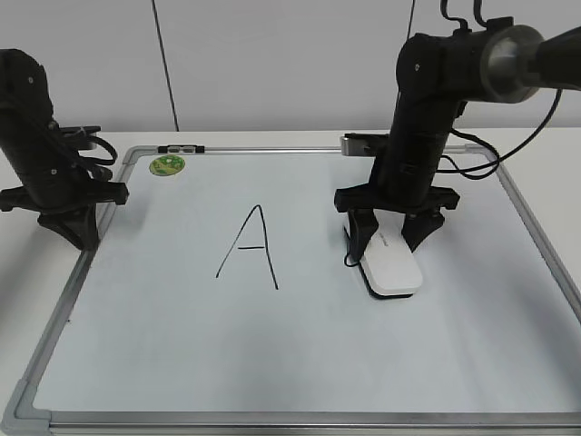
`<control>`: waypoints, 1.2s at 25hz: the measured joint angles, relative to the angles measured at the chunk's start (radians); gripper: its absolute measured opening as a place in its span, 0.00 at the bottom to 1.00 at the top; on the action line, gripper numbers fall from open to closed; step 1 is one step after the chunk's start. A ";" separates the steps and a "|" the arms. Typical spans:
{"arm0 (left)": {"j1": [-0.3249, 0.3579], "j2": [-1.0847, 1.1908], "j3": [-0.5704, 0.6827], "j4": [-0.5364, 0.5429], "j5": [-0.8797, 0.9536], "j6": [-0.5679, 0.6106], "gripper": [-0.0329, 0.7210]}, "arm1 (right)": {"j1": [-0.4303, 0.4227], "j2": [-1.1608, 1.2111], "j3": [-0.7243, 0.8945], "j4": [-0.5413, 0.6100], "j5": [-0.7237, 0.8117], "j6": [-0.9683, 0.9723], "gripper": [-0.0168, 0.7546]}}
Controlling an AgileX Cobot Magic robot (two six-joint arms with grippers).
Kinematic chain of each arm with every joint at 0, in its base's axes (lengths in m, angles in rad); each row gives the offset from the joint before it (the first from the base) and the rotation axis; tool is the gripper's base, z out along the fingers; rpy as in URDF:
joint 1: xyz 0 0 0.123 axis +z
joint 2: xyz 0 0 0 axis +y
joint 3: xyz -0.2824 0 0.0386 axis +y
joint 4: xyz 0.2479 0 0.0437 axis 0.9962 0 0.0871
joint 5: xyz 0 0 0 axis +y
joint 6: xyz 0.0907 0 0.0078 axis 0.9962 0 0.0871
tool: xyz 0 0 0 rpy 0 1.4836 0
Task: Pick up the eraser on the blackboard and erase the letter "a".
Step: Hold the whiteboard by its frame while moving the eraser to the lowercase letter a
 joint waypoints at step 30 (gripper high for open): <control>0.000 0.000 0.000 0.000 0.002 0.000 0.08 | 0.106 -0.002 0.000 0.020 -0.009 -0.009 0.71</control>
